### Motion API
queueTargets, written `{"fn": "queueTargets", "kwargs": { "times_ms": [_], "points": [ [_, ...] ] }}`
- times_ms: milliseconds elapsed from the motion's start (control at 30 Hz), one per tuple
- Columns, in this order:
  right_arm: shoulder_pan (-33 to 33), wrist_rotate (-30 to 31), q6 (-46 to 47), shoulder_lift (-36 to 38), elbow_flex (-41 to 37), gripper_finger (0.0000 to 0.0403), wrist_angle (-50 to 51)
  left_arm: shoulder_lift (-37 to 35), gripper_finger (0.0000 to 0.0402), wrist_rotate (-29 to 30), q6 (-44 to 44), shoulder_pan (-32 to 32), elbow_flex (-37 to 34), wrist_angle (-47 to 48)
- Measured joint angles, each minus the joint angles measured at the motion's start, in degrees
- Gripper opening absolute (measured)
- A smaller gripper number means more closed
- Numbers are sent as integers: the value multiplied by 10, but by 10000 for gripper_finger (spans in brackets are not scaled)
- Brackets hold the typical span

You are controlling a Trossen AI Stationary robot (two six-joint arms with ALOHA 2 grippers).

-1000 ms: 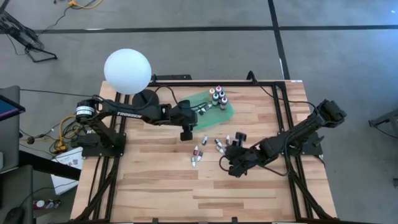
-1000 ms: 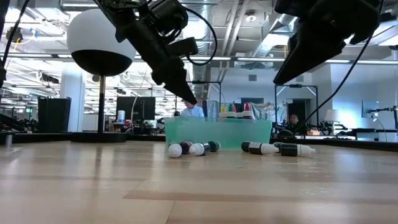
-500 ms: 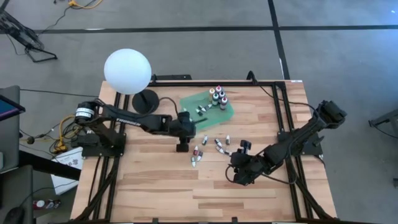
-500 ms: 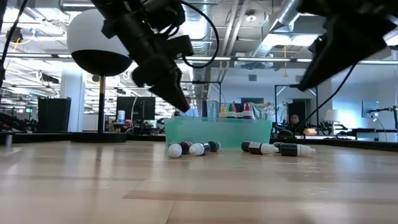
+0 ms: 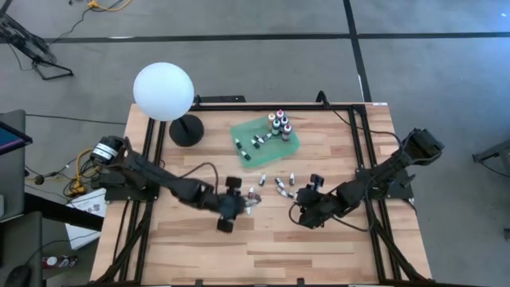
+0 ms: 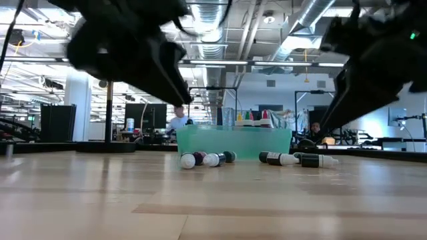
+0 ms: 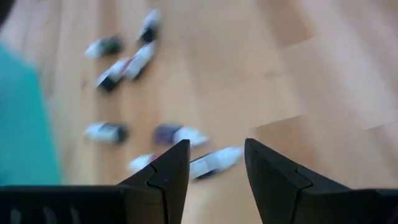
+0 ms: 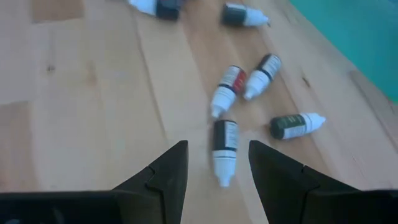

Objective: Pick & Place food coloring
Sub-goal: Put the black food coloring bottle into the green bin

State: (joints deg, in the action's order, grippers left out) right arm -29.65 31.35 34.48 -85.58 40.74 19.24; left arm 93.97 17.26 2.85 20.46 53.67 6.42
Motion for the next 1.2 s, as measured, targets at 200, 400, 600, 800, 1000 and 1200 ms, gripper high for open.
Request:
{"fn": "queueTargets", "kwargs": {
  "times_ms": [200,400,600,800,1000,1200],
  "points": [
    [21,-19,-5,0,-37,161,-60,0,148,34,-35,63,0,9],
    [37,-44,-20,0,-53,161,-86,0,148,116,-41,92,0,21],
    [43,-49,-30,0,-63,161,-108,0,148,117,-42,93,0,21],
    [58,-61,-52,-20,-65,161,-117,0,148,117,-42,92,0,21],
    [72,-74,-49,-83,-62,161,-159,0,148,118,-48,92,0,26],
    [73,-75,-44,-99,-61,153,-176,0,148,121,-51,91,0,33]
  ]
}}
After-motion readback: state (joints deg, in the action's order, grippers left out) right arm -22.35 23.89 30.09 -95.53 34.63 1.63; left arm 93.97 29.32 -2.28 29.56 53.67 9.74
